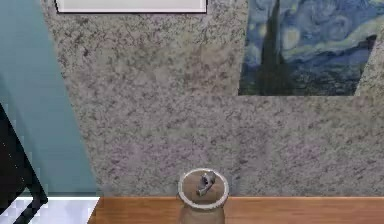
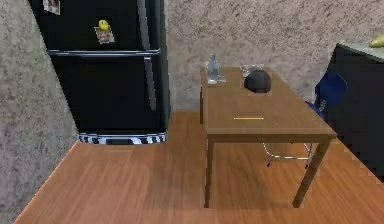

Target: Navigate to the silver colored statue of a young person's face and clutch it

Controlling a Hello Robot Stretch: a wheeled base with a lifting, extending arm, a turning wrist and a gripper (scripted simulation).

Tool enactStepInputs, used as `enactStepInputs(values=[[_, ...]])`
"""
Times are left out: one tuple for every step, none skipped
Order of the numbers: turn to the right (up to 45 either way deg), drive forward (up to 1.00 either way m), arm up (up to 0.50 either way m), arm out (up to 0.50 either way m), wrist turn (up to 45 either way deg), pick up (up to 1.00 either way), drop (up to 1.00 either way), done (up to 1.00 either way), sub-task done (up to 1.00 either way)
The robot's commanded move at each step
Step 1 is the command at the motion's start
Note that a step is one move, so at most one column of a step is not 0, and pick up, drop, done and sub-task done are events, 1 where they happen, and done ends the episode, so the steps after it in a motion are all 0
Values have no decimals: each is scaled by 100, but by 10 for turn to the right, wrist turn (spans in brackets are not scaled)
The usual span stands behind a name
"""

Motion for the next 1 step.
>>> enactStepInputs(values=[[450, 0, 0, 0, 0, 0, 0, 0, 0]])
